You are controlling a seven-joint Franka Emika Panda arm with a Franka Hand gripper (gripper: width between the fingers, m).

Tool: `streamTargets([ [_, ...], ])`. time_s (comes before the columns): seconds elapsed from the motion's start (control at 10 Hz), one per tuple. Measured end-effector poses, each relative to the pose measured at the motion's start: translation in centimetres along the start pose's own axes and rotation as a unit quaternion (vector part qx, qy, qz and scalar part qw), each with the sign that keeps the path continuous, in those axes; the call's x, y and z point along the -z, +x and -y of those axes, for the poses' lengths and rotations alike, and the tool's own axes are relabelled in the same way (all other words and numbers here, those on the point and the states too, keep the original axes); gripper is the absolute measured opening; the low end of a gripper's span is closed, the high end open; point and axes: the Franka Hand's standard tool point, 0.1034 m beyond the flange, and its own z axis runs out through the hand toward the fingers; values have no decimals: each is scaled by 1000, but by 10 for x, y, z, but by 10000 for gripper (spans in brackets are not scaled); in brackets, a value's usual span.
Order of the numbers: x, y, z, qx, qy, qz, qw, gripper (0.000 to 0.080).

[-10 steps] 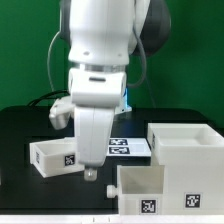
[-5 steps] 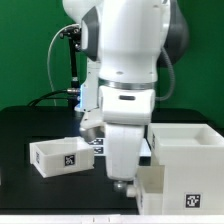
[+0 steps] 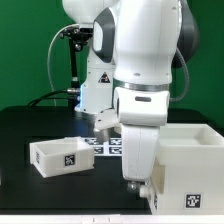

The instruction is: Assemble drawer

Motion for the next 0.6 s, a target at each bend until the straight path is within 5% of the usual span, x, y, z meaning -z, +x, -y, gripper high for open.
streamTargets([
  [0.6,17,-66,-11,16,-4,14,1000,649],
])
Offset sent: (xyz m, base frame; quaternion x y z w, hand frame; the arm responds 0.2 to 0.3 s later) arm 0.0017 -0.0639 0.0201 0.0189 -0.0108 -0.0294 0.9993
